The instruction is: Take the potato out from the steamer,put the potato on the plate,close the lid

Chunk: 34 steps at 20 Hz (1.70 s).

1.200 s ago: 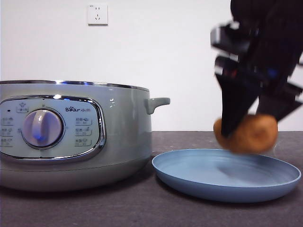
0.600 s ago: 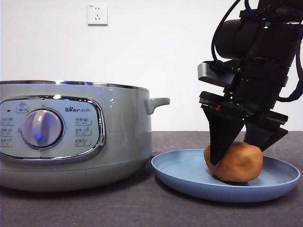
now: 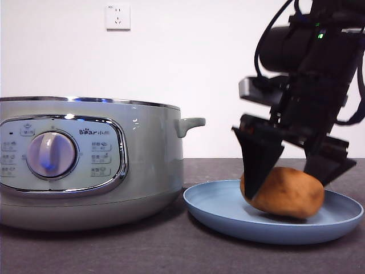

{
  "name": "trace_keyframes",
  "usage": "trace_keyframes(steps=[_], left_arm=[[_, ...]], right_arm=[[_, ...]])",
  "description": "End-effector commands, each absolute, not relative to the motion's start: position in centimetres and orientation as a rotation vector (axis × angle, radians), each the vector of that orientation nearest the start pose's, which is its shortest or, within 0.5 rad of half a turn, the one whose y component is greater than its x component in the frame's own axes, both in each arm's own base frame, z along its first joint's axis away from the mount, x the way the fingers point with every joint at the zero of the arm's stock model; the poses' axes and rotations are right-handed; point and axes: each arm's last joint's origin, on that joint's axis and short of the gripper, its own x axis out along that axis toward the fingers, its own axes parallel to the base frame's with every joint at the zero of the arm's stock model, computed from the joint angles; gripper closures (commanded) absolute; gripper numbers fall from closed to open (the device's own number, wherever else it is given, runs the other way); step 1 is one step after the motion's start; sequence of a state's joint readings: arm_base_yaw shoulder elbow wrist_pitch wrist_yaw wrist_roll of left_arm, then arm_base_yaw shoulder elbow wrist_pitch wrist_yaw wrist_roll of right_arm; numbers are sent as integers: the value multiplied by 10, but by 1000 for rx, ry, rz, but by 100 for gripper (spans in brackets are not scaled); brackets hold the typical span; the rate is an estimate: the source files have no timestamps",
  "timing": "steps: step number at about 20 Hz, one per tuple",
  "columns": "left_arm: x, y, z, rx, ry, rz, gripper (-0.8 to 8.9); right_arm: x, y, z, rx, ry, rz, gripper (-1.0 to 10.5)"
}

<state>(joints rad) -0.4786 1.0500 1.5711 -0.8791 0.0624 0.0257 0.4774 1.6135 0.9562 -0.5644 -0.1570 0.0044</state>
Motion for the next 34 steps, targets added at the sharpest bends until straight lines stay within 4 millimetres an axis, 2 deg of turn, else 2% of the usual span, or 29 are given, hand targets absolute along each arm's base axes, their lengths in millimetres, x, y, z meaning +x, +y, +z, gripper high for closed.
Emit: trace_keyframes(steps=[1,4,8,10,11,15,19,23,28,34], left_arm=[[139,-74,483,92,266,-541,822],[139,-74,483,91,264,-540,822],[143,-76,482,95,273,-538,822],[148,-79,480,102,287,-538,822],[152,-81,478,113,297,-539,822],[170,-90,469,133,349,-541,822],[192,-101,456,169,414,-546,822],[212,-112,434,186,497,-547,822],[228,-120,388,188,541,-542,822],[234,-123,345,182,622,-531,822]], right_arm=[[257,139,202,-177,1147,557,474],[249,134,247,-159,1032,571,474],[227,123,302,-131,862,589,496],[211,115,323,-116,772,598,743],[202,110,334,-108,723,602,936],[166,91,364,-83,563,609,956],[136,75,379,-69,480,611,956],[117,63,384,-82,458,548,955],[109,58,384,-90,456,511,955],[109,58,384,-90,457,512,955]])
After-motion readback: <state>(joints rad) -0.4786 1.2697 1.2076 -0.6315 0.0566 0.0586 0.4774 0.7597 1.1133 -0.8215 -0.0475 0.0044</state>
